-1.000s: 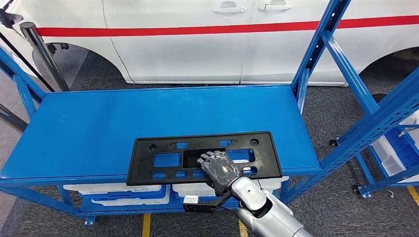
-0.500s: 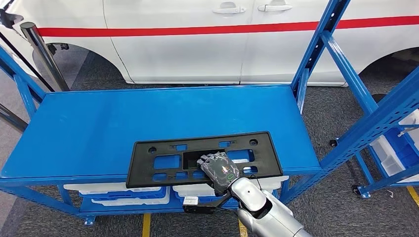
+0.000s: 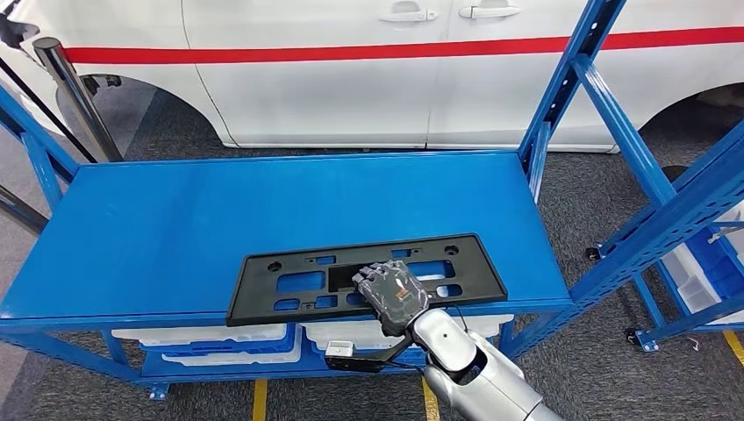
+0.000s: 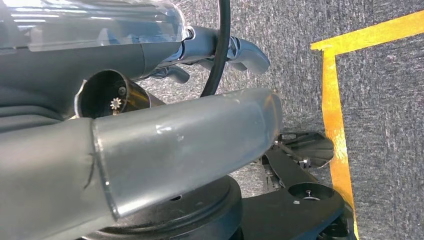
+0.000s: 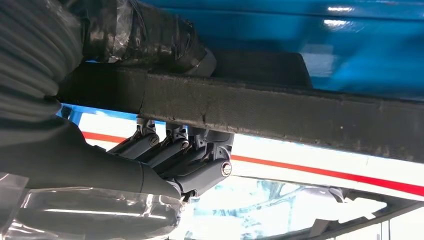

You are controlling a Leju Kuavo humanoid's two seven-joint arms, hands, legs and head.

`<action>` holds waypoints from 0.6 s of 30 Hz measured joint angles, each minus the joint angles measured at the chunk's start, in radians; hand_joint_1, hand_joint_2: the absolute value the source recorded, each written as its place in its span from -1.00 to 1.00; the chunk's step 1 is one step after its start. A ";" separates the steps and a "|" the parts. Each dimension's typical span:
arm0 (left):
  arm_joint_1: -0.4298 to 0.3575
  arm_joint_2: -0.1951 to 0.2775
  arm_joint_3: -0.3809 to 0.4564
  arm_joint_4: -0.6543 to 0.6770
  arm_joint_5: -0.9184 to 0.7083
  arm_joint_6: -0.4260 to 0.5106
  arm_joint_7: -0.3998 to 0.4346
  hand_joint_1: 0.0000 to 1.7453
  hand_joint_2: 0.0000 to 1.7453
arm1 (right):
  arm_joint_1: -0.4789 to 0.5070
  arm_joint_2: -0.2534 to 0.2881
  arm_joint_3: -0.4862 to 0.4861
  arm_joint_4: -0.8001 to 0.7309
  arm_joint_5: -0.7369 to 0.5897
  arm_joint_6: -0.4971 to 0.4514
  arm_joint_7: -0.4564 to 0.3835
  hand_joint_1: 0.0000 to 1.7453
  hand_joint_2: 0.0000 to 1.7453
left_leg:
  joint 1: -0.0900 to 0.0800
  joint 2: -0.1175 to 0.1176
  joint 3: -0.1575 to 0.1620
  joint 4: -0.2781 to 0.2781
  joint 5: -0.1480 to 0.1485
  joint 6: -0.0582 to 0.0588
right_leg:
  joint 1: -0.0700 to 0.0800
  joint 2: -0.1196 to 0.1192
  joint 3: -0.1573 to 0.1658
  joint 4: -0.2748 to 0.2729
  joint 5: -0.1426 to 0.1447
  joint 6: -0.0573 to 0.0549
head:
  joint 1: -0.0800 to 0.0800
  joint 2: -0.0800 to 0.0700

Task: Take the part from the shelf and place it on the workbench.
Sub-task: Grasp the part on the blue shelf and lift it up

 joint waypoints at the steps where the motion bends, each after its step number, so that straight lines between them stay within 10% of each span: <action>1: 0.000 0.000 0.002 0.000 0.000 0.000 -0.001 -1.00 -1.00 | 0.001 -0.004 0.000 -0.013 0.002 -0.002 0.000 0.61 1.00 | 0.000 0.000 0.000 0.000 0.000 0.000 | 0.000 0.000 0.000 0.000 0.000 0.000 | 0.000 0.000; 18: 0.000 -0.006 0.024 0.000 -0.016 0.006 -0.008 -1.00 -1.00 | 0.032 -0.085 0.000 -0.270 0.072 -0.092 0.000 0.76 1.00 | 0.000 0.000 -0.002 0.000 -0.001 0.000 | 0.000 0.000 -0.002 0.000 0.000 0.000 | 0.000 0.000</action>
